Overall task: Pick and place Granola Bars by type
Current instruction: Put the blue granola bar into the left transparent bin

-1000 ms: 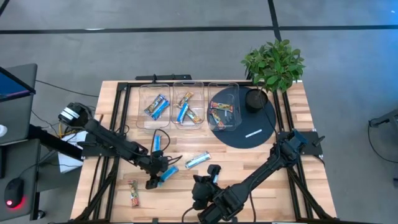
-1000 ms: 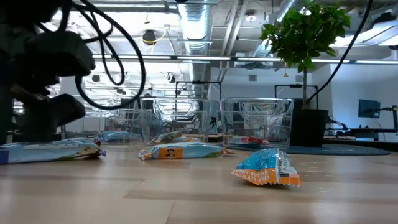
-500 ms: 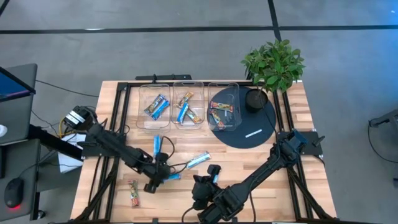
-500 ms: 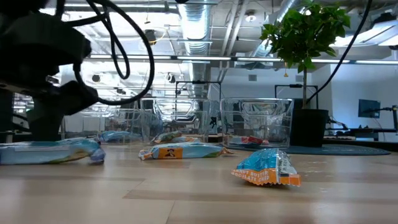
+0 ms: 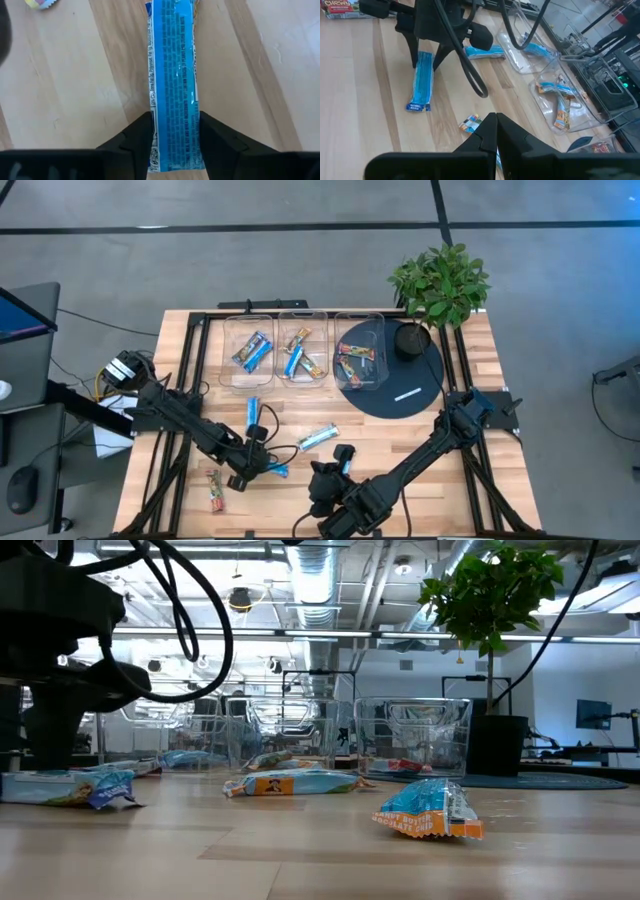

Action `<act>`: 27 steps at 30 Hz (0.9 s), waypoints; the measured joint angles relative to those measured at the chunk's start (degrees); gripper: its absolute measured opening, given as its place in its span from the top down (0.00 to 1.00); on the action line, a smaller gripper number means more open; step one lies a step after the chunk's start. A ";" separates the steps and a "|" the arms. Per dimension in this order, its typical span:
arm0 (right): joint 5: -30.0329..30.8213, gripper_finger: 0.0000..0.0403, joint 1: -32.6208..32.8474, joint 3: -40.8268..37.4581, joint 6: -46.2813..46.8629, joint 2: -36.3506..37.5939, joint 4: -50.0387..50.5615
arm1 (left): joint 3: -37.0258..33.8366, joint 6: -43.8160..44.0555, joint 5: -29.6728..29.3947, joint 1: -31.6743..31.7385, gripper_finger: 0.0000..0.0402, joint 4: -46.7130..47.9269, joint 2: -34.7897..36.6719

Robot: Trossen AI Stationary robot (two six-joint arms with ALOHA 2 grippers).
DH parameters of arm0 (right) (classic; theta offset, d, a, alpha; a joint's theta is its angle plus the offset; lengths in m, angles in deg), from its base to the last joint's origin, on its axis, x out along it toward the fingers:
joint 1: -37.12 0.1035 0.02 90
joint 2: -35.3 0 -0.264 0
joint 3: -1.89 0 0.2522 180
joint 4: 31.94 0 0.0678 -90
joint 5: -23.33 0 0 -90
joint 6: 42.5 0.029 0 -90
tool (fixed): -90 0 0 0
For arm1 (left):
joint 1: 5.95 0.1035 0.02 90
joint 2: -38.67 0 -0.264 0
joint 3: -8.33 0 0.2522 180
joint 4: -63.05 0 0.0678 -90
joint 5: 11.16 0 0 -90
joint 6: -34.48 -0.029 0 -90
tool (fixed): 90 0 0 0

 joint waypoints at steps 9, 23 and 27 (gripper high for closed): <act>-0.01 1.00 0.00 0.00 0.00 0.02 0.00 | -0.02 3.92 0.84 0.25 0.61 -0.65 0.00; -0.01 1.00 0.00 0.00 -0.02 0.02 0.00 | -0.02 3.19 -2.61 0.33 0.71 -0.62 0.07; -0.01 1.00 0.00 0.00 -0.02 0.02 0.00 | -0.02 3.35 -2.63 0.33 0.73 -0.64 0.07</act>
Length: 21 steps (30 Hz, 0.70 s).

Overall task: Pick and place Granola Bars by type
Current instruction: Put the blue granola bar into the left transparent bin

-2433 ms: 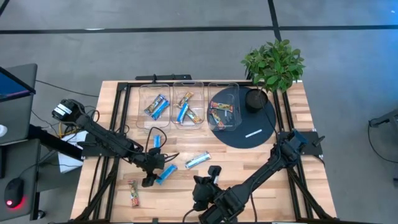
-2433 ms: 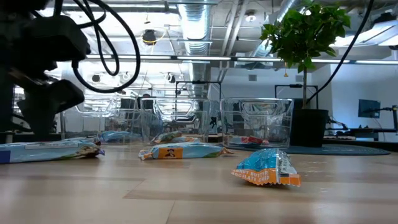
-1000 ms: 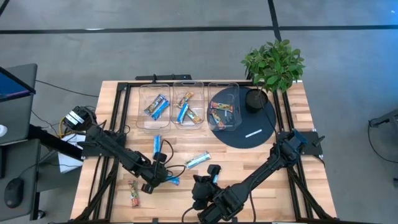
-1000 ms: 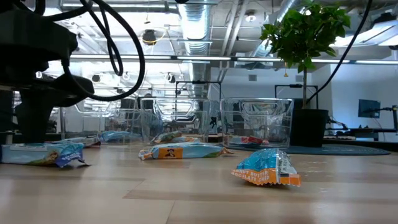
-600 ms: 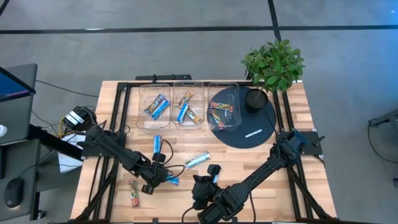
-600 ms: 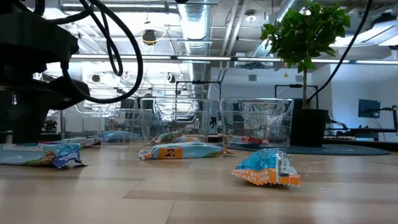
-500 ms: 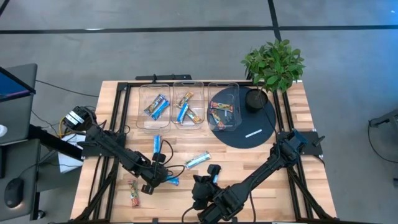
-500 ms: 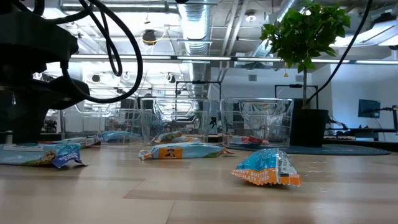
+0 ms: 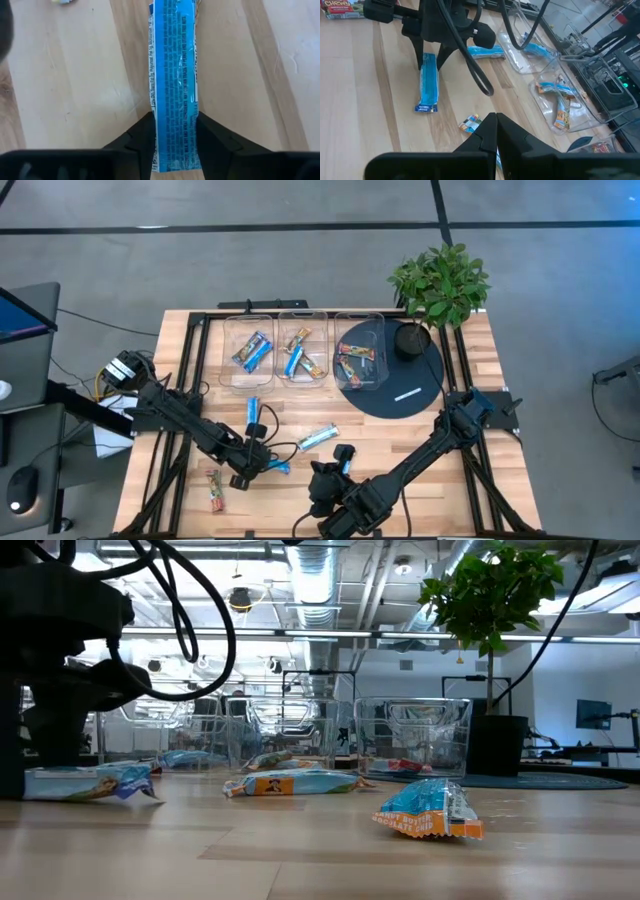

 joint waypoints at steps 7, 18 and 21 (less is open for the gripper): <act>0.00 1.00 0.00 0.00 0.00 0.00 0.02 | 0.20 0.13 -0.02 0.00 0.76 -0.41 0.02; 0.01 1.00 0.02 -0.01 0.00 0.00 0.07 | 8.74 -0.33 -6.97 -0.02 0.78 5.91 0.02; -0.02 1.00 0.04 -0.02 0.00 0.00 0.07 | 12.40 -0.31 -11.06 -0.02 0.78 11.73 0.02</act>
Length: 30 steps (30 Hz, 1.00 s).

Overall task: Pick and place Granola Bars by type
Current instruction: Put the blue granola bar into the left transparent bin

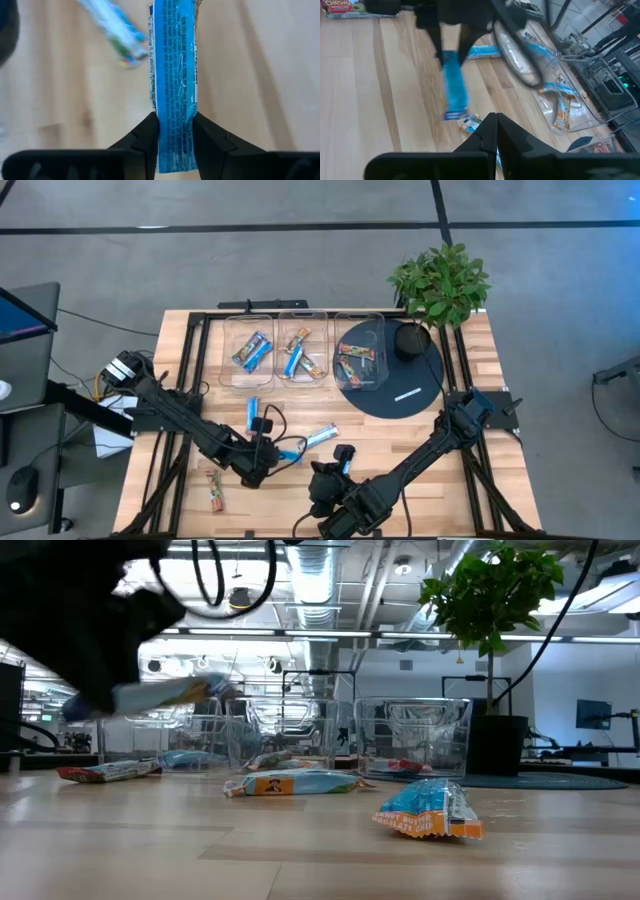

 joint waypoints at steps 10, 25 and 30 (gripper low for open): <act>-1.66 1.00 -0.02 0.00 0.00 0.00 0.11 | 15.47 5.61 -18.50 1.10 0.78 30.23 0.00; -1.70 1.00 -0.02 0.00 0.00 0.02 0.09 | 20.51 14.99 -29.26 20.52 0.78 57.36 4.97; -2.47 1.00 -0.02 0.00 0.00 0.02 0.09 | 17.36 10.91 -27.53 32.28 0.78 54.39 8.95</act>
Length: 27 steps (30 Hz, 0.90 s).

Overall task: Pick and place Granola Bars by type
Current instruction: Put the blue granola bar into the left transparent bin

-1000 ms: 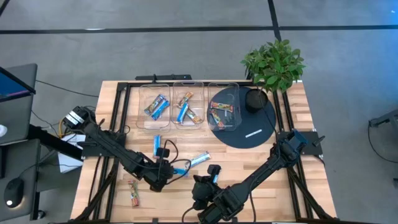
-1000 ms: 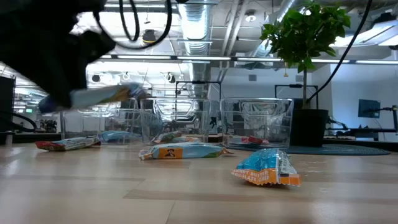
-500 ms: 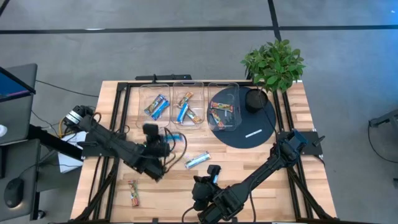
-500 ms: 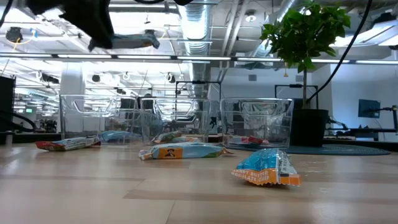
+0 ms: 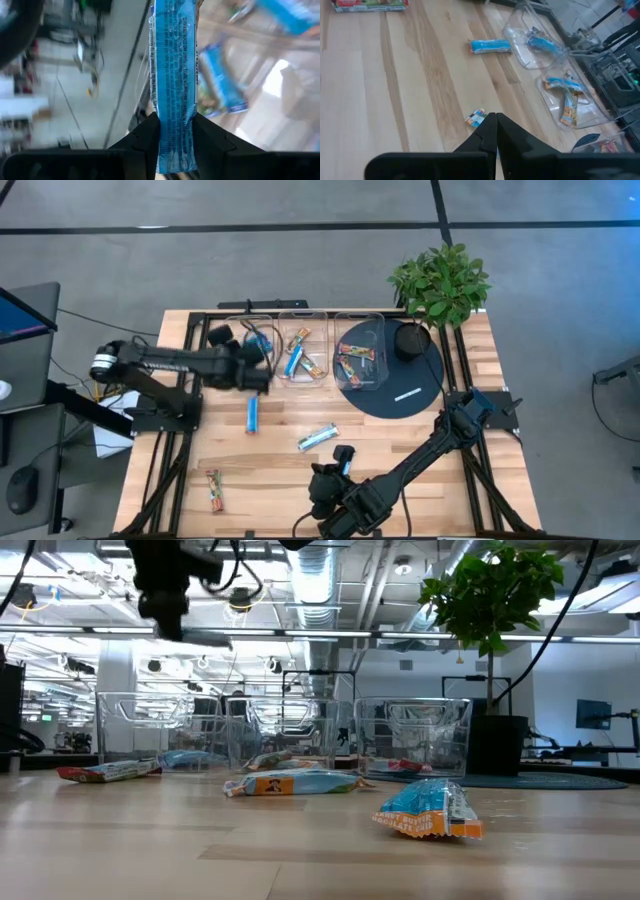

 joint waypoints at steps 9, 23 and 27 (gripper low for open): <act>-0.45 1.00 -0.13 0.00 -0.02 -0.17 0.26 | -7.42 -16.64 8.53 13.99 0.78 -19.67 1.90; -0.48 1.00 -0.02 0.00 -0.01 -0.33 0.26 | -13.28 -20.15 15.28 26.05 0.77 -24.82 1.85; -0.48 1.00 -0.02 0.00 -0.02 -0.33 0.26 | -15.39 -20.54 13.75 26.32 0.72 -24.68 1.85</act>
